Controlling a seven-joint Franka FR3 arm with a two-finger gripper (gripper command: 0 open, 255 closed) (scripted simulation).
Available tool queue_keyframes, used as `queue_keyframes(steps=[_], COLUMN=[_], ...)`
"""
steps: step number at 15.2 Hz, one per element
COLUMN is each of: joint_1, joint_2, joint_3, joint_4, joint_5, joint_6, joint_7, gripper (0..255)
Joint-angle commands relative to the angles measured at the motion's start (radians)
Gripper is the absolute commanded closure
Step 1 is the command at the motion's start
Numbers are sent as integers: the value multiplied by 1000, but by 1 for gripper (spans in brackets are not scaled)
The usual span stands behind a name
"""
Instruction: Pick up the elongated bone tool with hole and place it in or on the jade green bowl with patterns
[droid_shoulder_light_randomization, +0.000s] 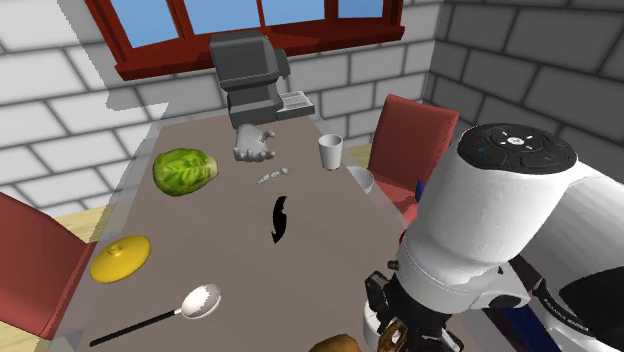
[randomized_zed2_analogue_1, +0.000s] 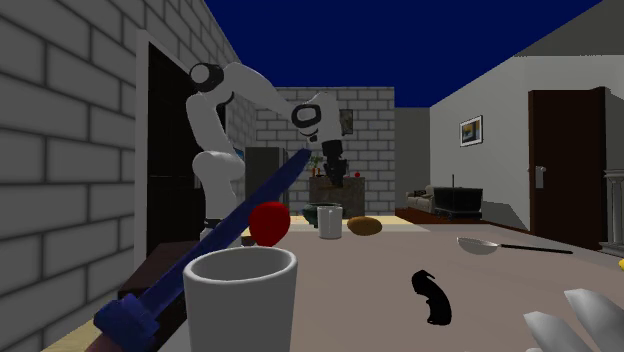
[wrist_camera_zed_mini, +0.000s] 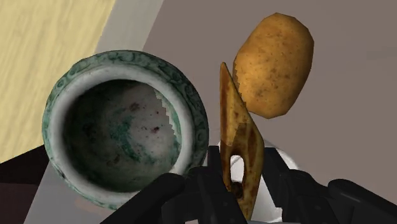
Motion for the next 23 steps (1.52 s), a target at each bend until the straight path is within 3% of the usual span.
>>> queue_keyframes(steps=[1, 6, 20, 23], joint_1=[22, 94, 81, 80], joint_2=[-36, -128, -3, 1], joint_3=[33, 129, 166, 167], joint_4=[-28, -90, -197, -199], joint_5=[13, 62, 64, 64], joint_6=[-7, -32, 199, 205], joint_7=[46, 172, 183, 183], gripper=[255, 255, 255, 255])
